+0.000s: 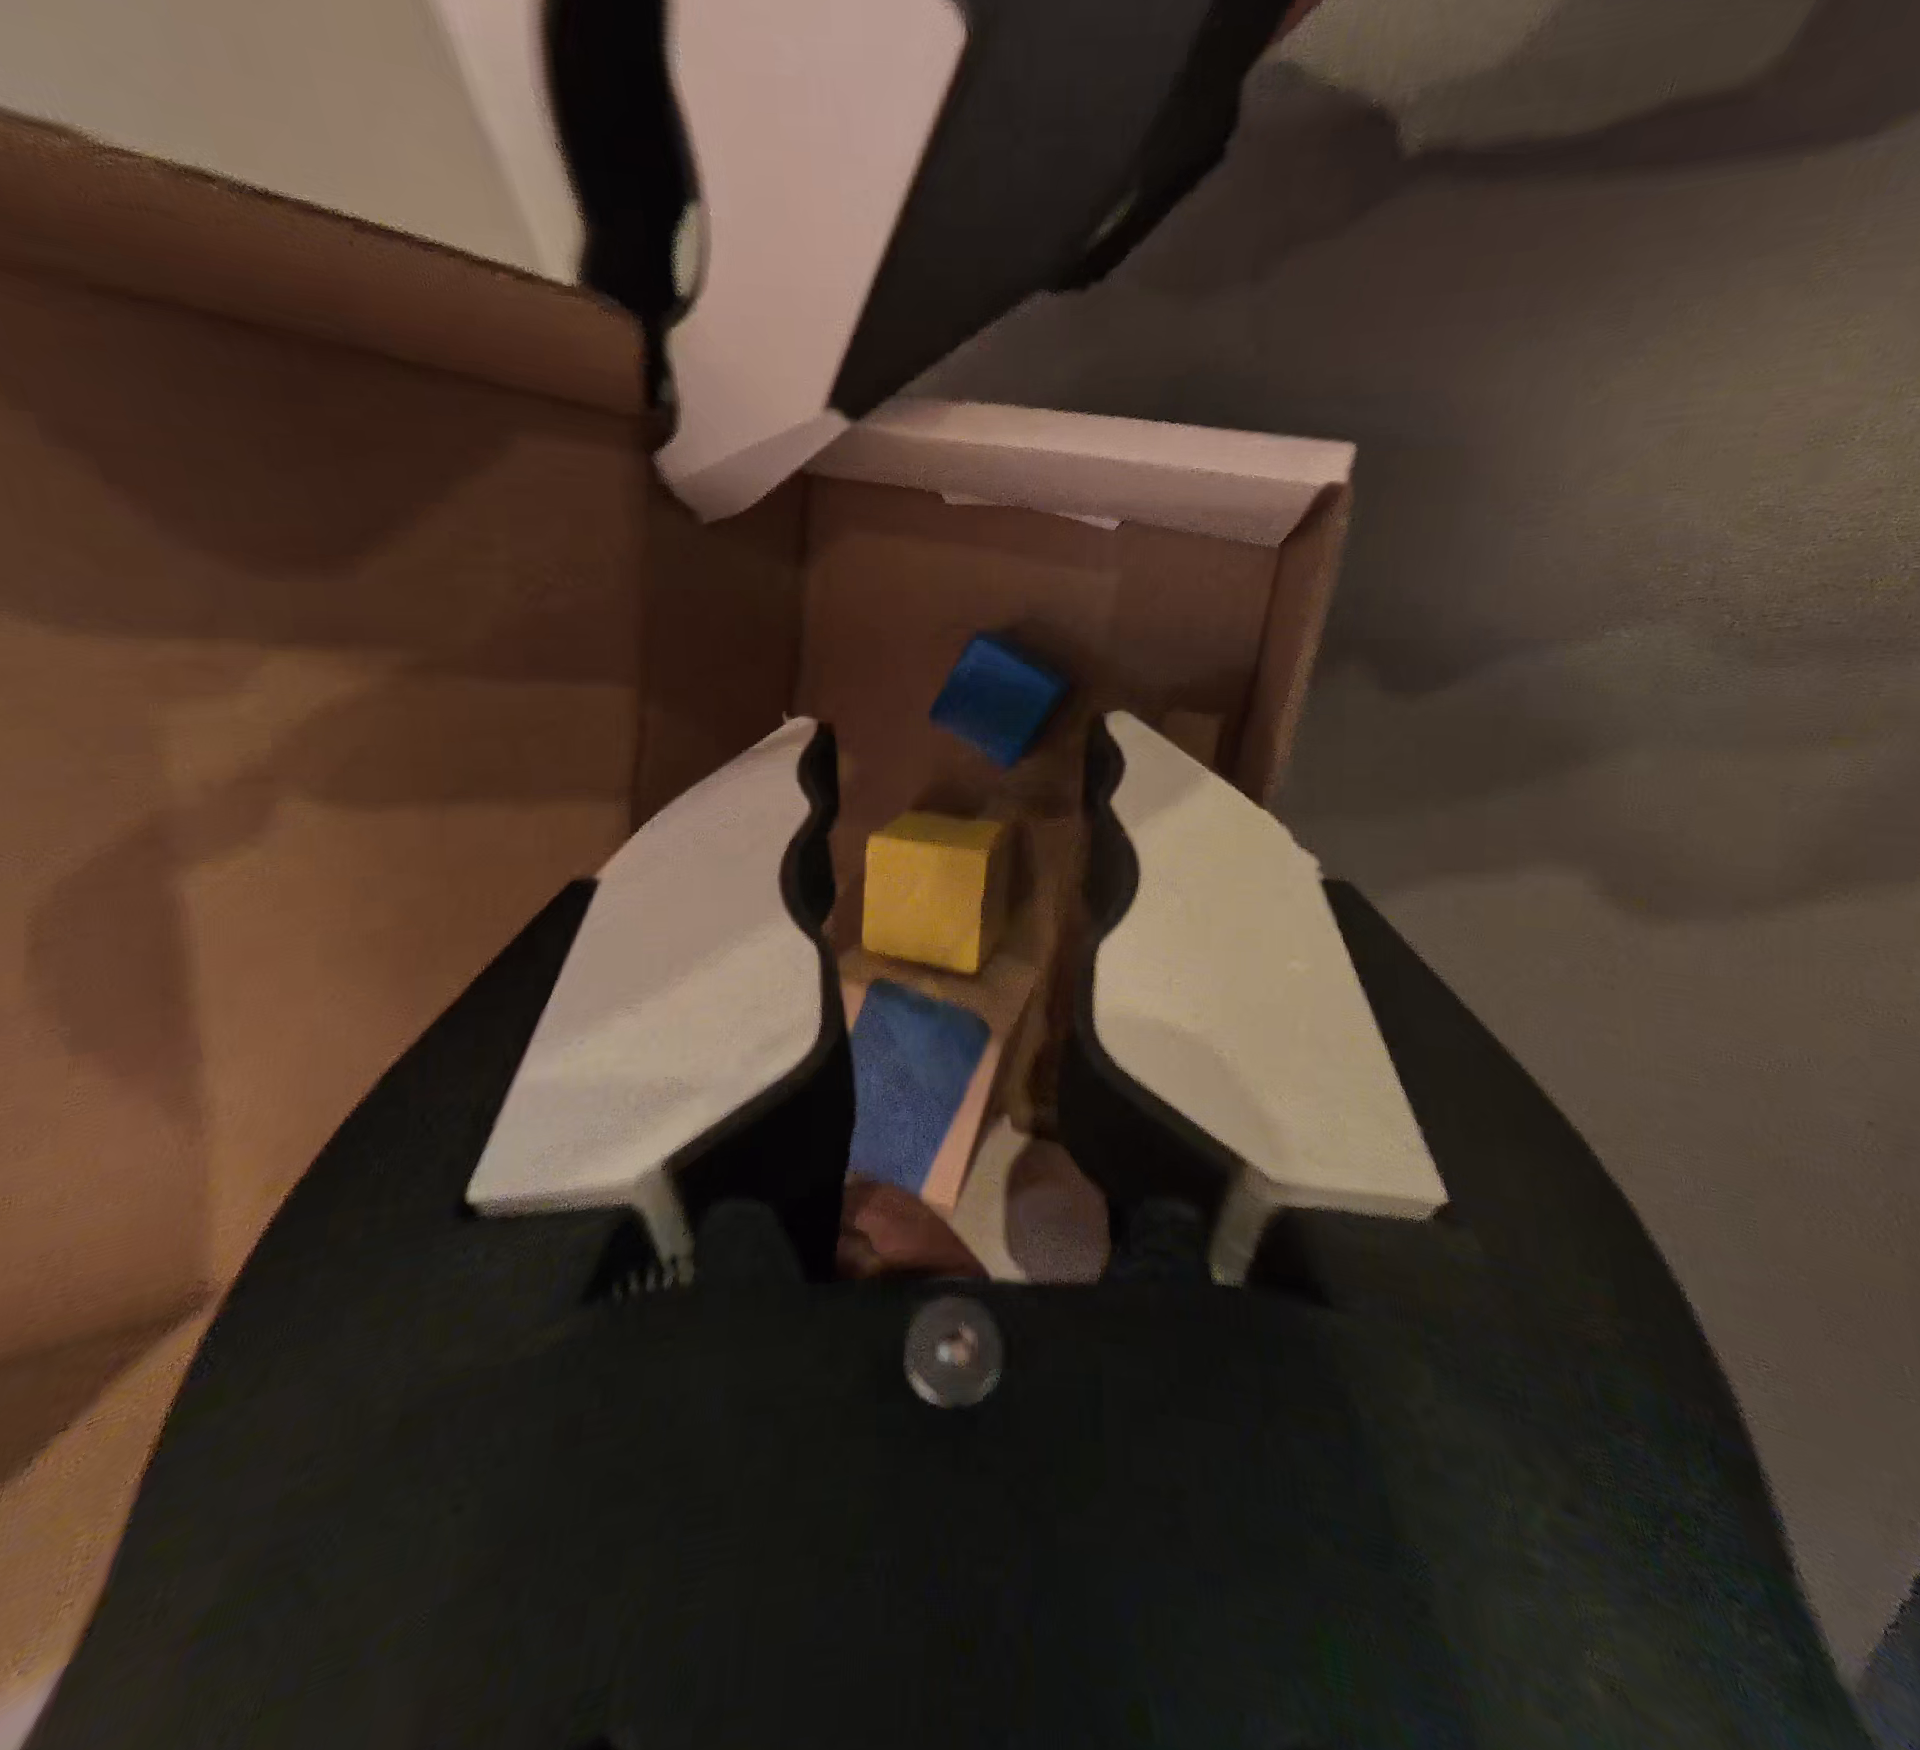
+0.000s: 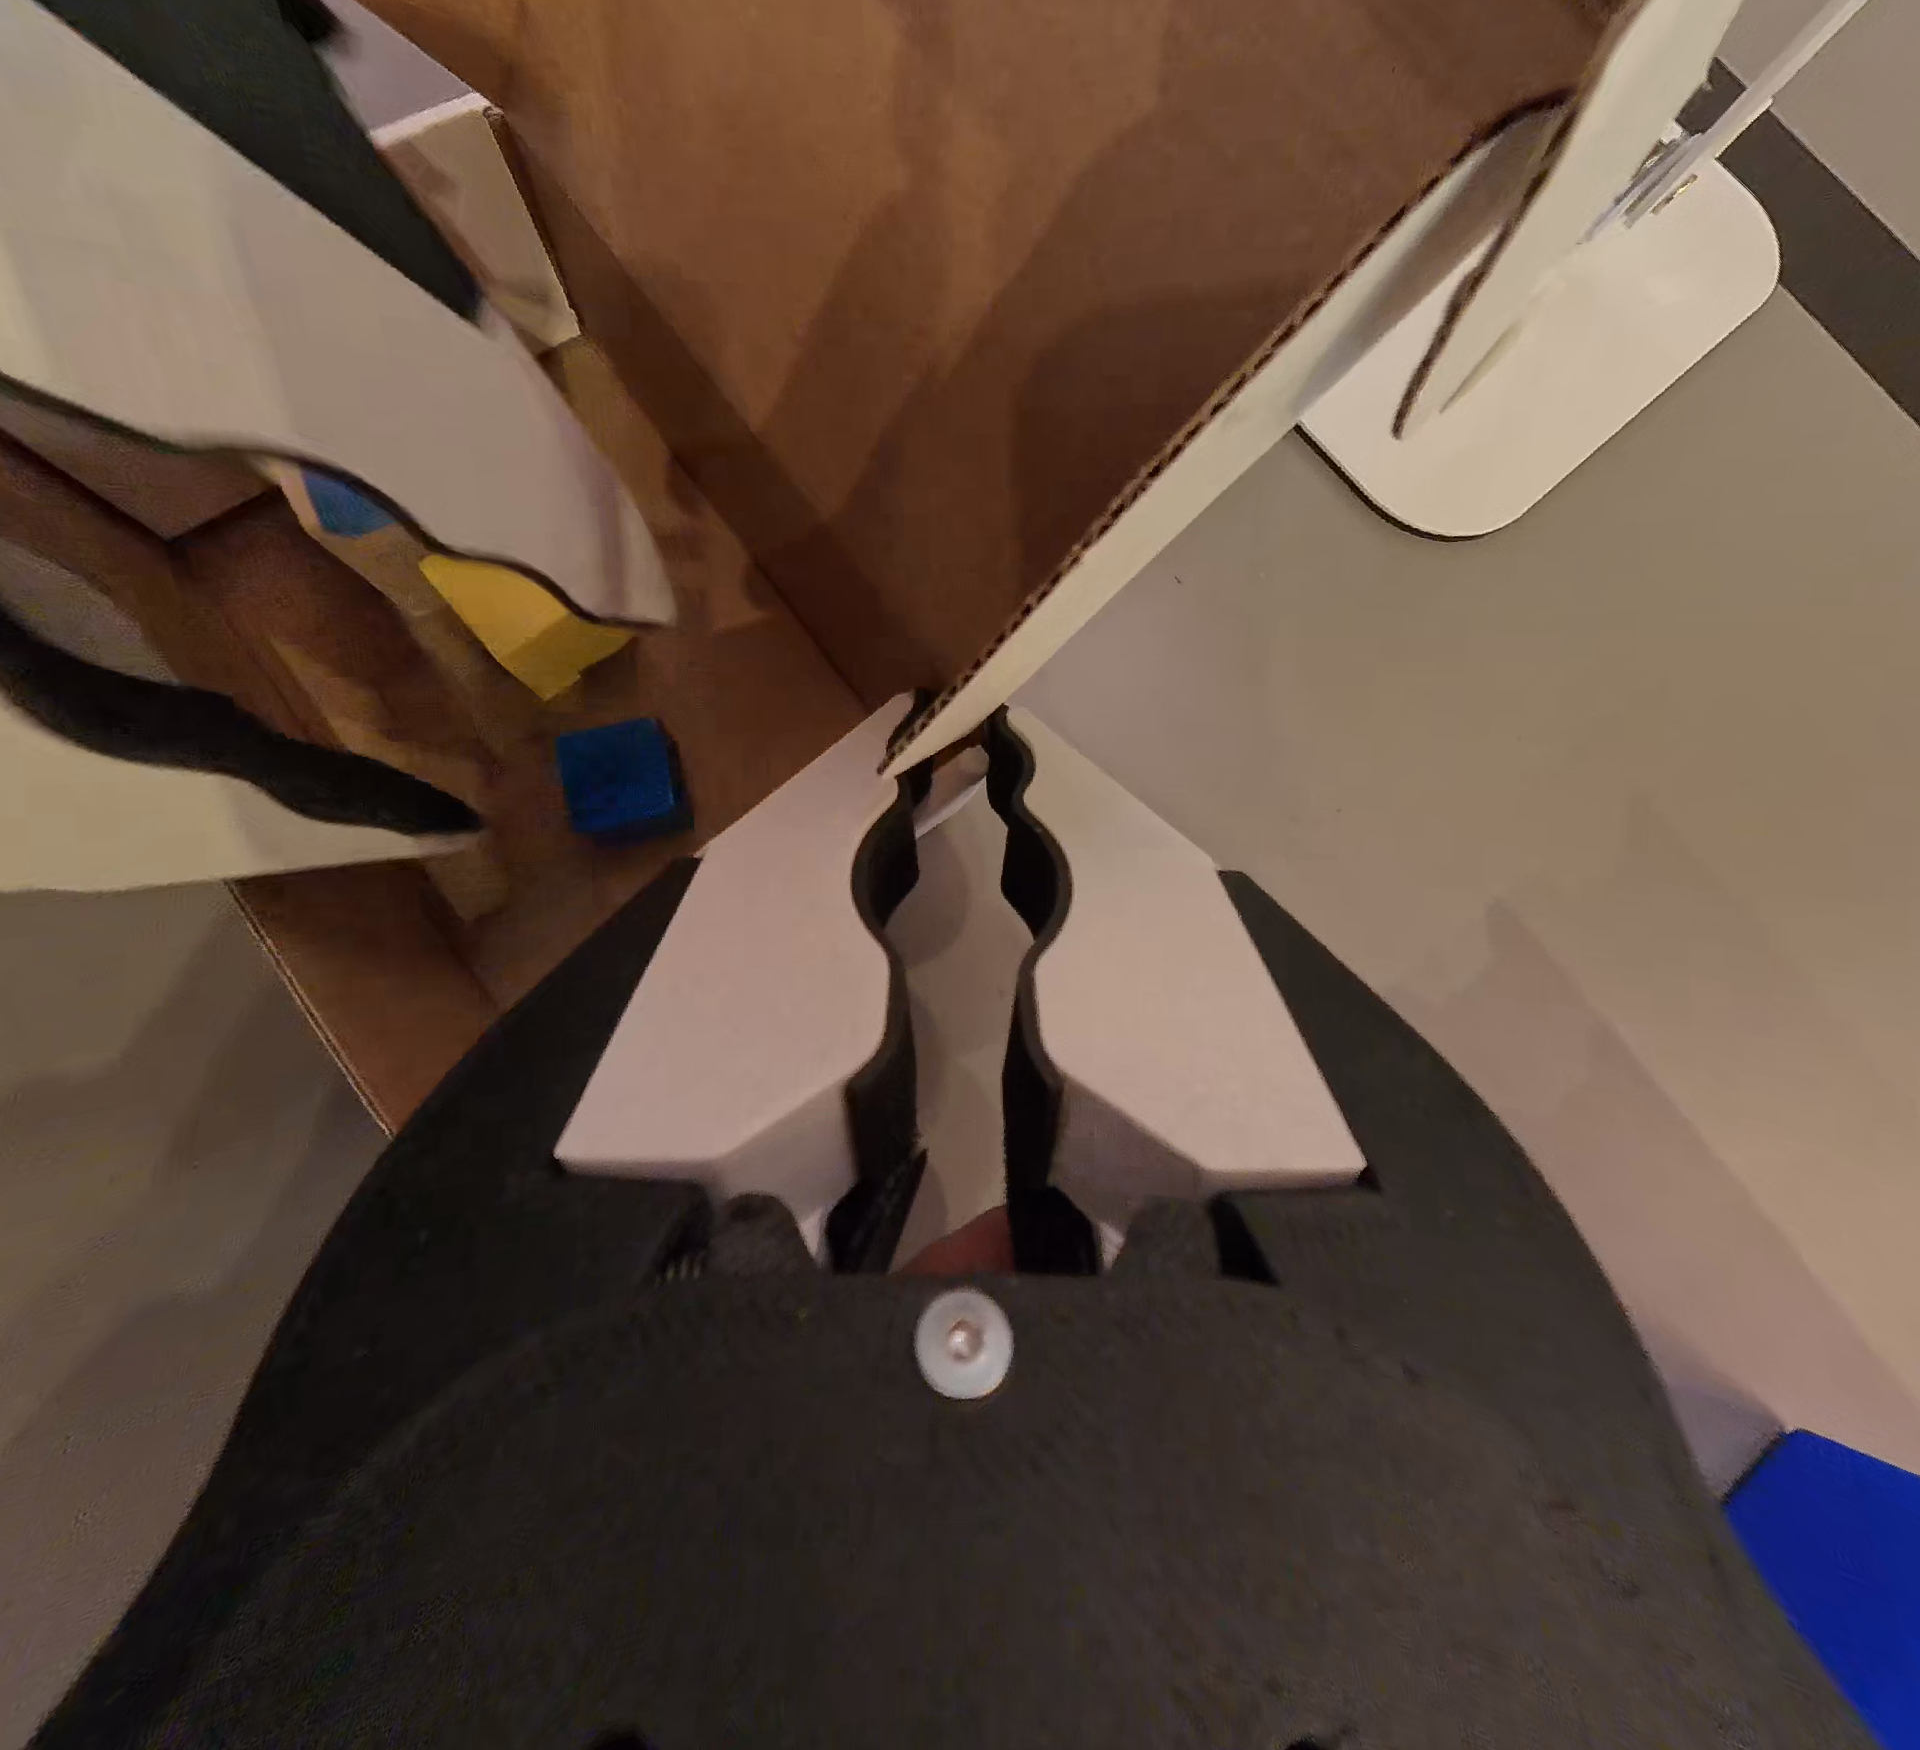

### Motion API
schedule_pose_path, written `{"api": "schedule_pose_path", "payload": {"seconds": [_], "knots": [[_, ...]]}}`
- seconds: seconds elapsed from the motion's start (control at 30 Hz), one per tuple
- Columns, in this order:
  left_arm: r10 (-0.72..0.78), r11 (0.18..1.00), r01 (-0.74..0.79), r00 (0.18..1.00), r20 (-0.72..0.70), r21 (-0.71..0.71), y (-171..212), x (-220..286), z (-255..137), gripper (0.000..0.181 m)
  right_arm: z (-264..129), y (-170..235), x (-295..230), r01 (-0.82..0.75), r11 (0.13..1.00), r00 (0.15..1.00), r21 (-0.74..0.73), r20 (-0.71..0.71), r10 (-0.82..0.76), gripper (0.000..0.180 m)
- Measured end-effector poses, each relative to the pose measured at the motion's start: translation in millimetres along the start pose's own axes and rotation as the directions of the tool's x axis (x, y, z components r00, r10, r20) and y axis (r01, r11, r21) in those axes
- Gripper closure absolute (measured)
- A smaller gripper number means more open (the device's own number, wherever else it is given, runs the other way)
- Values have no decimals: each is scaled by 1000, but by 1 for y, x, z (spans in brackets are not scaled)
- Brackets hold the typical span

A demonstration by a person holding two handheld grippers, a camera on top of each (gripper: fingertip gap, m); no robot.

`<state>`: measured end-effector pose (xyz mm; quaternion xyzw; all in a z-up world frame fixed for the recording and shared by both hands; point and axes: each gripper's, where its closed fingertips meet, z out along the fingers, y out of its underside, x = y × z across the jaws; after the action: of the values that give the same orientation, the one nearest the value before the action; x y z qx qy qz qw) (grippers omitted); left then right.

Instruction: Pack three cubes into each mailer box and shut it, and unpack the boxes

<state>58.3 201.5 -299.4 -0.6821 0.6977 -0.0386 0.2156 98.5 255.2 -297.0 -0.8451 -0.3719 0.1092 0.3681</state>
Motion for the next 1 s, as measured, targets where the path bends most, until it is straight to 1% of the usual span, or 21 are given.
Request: {"api": "schedule_pose_path", "payload": {"seconds": [0.03, 0.17, 0.27, 0.33, 0.4, 0.47, 0.5, 0.53, 0.6, 0.7, 0.8, 0.9, 1.0], "knots": [[-4, 999, 3, 1000, 24, 36, -2, -2, -12, 135, 0, 0, 0, -1, 1000, 1000, 1, 1, 1, 172], [-77, 979, 39, 980, 185, 200, 2, -25, -71, 140, 0, -1, 0, 1, 1000, 1000, 6, -5, -1, 172], [-196, 947, 109, 941, 275, 301, 23, -48, -110, 143, -1, -5, -2, 57, 998, 998, 20, -27, -56, 170], [-259, 939, 162, 913, 316, 302, 46, -62, -127, 145, -2, -5, -5, 111, 994, 993, 16, -39, -111, 162], [-312, 925, 195, 880, 359, 326, 64, -77, -142, 146, -4, -5, -9, 112, 994, 993, 13, -24, -112, 156], [-373, 904, 250, 857, 354, 348, 79, -88, -144, 145, -12, -11, -13, 104, 993, 995, 55, -2, -104, 154], [-403, 888, 272, 850, 341, 372, 84, -91, -143, 145, -17, -14, -15, 89, 993, 996, 80, 15, -90, 151], [-433, 866, 299, 849, 302, 401, 85, -92, -139, 145, -22, -18, -16, 66, 992, 997, 112, 36, -71, 147], [-504, 805, 370, 839, 205, 464, 84, -93, -128, 145, -33, -25, -16, 1, 985, 997, 172, 76, -14, 145], [-599, 703, 495, 799, 51, 511, 84, -97, -109, 145, -48, -34, -14, -131, 958, 983, 254, 157, 92, 151], [-683, 596, 593, 729, -46, 542, 88, -106, -97, 146, -57, -37, -4, -247, 919, 963, 308, 187, 196, 160], [-727, 488, 654, 671, -146, 578, 87, -111, -95, 147, -65, -44, 3, -374, 854, 920, 362, 261, 292, 163], [-736, 431, 692, 641, -218, 580, 88, -111, -88, 147, -71, -50, 21, -538, 734, 841, 413, 320, 436, 162]]}}
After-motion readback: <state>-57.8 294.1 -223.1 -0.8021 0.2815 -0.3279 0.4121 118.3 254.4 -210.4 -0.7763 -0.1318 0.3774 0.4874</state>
